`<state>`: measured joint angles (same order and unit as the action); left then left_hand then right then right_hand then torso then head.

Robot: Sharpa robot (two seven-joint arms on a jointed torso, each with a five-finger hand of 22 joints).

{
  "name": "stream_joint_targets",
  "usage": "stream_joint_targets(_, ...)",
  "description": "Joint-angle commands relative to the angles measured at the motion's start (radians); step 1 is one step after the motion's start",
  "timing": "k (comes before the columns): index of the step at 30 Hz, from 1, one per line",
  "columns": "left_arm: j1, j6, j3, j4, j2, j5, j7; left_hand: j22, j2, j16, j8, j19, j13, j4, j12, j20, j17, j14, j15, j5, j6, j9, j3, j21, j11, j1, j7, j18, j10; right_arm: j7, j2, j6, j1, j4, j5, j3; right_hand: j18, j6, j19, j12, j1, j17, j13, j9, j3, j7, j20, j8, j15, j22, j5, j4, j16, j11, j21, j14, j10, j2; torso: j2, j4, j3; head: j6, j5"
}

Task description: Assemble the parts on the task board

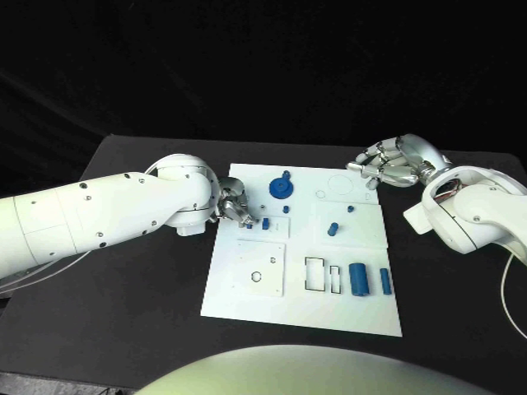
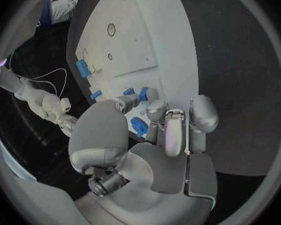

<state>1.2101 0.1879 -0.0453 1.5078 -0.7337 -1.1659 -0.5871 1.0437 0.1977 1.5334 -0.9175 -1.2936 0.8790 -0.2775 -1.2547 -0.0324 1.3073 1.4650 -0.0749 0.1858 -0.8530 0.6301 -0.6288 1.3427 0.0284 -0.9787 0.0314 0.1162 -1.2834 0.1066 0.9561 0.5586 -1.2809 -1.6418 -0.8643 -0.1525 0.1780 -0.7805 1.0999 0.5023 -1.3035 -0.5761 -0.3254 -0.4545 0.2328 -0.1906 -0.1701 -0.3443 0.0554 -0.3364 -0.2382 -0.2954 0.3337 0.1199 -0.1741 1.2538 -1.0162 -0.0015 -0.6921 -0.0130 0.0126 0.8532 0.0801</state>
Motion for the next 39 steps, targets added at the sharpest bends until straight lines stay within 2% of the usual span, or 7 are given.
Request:
stream_joint_targets(1,-0.001,0.01,-0.001,-0.002,0.003,0.007,-0.004,0.0,0.001,0.006,0.005,-0.002,0.0,-0.003,0.0,0.002,0.191,0.087,-0.007,-0.003,0.002,-0.001,0.011,-0.006,0.002,0.009,0.005,-0.012,0.004,-0.009,0.0,-0.005,0.0,-0.001,-0.002,0.0,0.005,0.001,0.0,-0.005,0.015,0.002,0.005,0.002,0.008,-0.007,-0.005,-0.007,0.005,0.003,0.0,0.001,-0.009,0.004,0.006,-0.001,0.003,-0.001,0.001,-0.0003,0.0001,0.001,0.0)
stream_joint_targets(12,-0.001,0.002,-0.001,-0.005,0.004,0.01,-0.001,0.0,0.007,0.006,0.009,-0.002,0.001,-0.014,-0.001,0.001,0.191,0.087,-0.007,-0.003,0.0,-0.004,0.077,-0.007,0.001,0.026,0.006,-0.012,0.004,-0.007,0.0,-0.008,0.001,0.0,-0.001,0.0,0.004,0.003,-0.005,-0.007,0.022,0.003,0.019,0.004,0.005,-0.009,-0.009,-0.009,0.008,0.012,-0.001,0.001,-0.025,0.006,0.014,-0.007,0.007,-0.01,0.001,0.0002,0.0007,0.002,0.0)
stream_joint_targets(27,-0.002,-0.056,0.004,0.011,-0.013,0.016,0.008,-0.002,-0.023,0.006,0.014,-0.002,0.002,-0.017,0.0,0.003,0.192,0.087,-0.008,0.001,-0.003,-0.006,0.158,-0.009,0.003,0.081,0.003,-0.012,0.004,-0.008,0.001,-0.009,0.001,0.0,-0.002,0.0,0.004,0.004,-0.006,-0.008,0.026,0.003,0.024,0.005,0.003,-0.01,-0.01,-0.01,0.009,0.015,-0.001,0.001,-0.03,0.007,0.016,-0.009,0.008,-0.013,0.001,0.0012,0.0002,-0.002,-0.002)
stream_joint_targets(30,-0.002,-0.08,0.011,0.02,-0.021,0.022,0.011,-0.003,-0.032,0.006,0.015,-0.002,0.002,-0.017,0.0,0.003,0.192,0.087,-0.009,0.002,-0.003,-0.006,0.162,-0.01,0.003,0.086,0.003,-0.011,0.004,-0.008,0.001,-0.01,0.001,0.003,-0.005,0.0,0.005,0.005,-0.006,-0.008,0.027,0.003,0.025,0.005,0.003,-0.01,-0.01,-0.01,0.009,0.016,-0.001,0.001,-0.031,0.007,0.017,-0.009,0.009,-0.014,0.001,0.0012,0.0005,-0.004,-0.006)
stream_joint_targets(32,-0.002,-0.101,0.018,0.027,-0.026,0.029,0.014,-0.004,-0.054,0.006,0.016,-0.002,-0.004,-0.017,0.003,0.004,0.191,0.086,-0.009,0.006,-0.002,-0.007,0.164,-0.011,0.004,0.09,0.003,-0.011,0.007,-0.008,0.001,-0.01,0.002,0.005,-0.007,0.0,0.005,0.005,-0.006,-0.008,0.027,0.003,0.025,0.005,0.003,-0.01,-0.01,-0.01,0.009,0.016,-0.001,0.001,-0.031,0.007,0.017,-0.009,0.009,-0.014,0.001,0.0,0.0001,-0.005,-0.006)
stream_joint_targets(36,-0.001,-0.159,0.036,0.043,-0.038,0.056,0.039,-0.021,-0.067,0.005,0.021,0.008,-0.031,-0.015,0.017,0.004,0.191,0.086,-0.009,0.014,0.009,-0.008,0.165,-0.02,0.002,0.077,0.005,-0.008,0.022,-0.009,0.001,-0.01,0.002,0.008,-0.009,0.0,0.005,0.004,-0.006,-0.008,0.027,0.003,0.026,0.005,0.002,-0.01,-0.01,-0.01,0.01,0.016,-0.001,0.001,-0.032,0.008,0.017,-0.009,0.009,-0.013,0.002,-0.0006,0.0004,-0.006,-0.007)
stream_joint_targets(39,0.001,-0.222,0.049,0.055,-0.044,0.103,0.085,-0.098,-0.06,-0.004,0.044,0.052,-0.117,-0.015,0.068,-0.004,0.171,0.08,0.002,0.02,0.053,-0.015,0.163,-0.063,-0.013,0.032,0.023,0.005,0.083,-0.009,0.0,-0.01,0.002,0.01,-0.009,0.0,0.005,0.004,-0.006,-0.008,0.027,0.003,0.026,0.005,0.002,-0.01,-0.01,-0.01,0.01,0.016,-0.001,0.001,-0.032,0.008,0.017,-0.009,0.009,-0.013,0.002,-0.0001,0.001,-0.008,-0.009)
